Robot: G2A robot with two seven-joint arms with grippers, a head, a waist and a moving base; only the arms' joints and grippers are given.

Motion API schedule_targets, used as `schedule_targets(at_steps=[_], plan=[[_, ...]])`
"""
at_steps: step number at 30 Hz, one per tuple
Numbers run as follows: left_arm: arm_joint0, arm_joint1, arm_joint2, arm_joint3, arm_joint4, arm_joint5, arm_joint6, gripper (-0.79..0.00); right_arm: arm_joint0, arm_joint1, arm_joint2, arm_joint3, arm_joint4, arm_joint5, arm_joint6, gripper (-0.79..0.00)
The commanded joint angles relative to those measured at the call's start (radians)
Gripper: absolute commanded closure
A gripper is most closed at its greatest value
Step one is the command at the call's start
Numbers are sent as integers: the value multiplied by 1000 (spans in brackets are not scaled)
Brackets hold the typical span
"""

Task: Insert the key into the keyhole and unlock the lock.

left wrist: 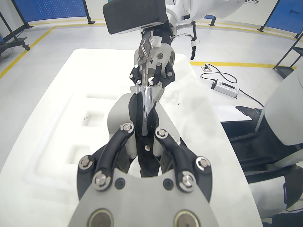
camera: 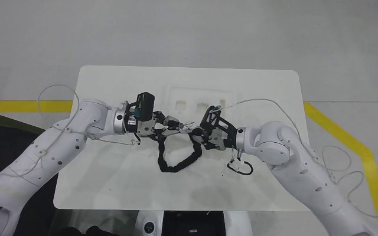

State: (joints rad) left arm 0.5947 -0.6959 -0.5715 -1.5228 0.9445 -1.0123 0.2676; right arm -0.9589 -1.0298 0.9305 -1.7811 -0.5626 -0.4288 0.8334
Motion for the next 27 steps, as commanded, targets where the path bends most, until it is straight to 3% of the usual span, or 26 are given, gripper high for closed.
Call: schedule_targets(at_steps=[1, 10, 19, 24, 27], plan=[[1, 2, -4, 3, 10, 0, -21, 0, 3, 0, 2, 0, 19, 21, 31, 0], [21, 8, -34, 34, 47, 88, -274, 0, 39, -6, -17, 31, 70, 154, 194, 0], [11, 1, -58, -29, 73, 174, -536, 0, 82, -23, -59, 110, 131, 268, 292, -9], [-2, -15, -53, -25, 67, 198, -623, 0, 102, -31, -75, 144, 149, 282, 302, -280], [-13, -29, -47, -9, 62, 198, -637, 0, 105, -33, -72, 153, 160, 278, 297, -305]])
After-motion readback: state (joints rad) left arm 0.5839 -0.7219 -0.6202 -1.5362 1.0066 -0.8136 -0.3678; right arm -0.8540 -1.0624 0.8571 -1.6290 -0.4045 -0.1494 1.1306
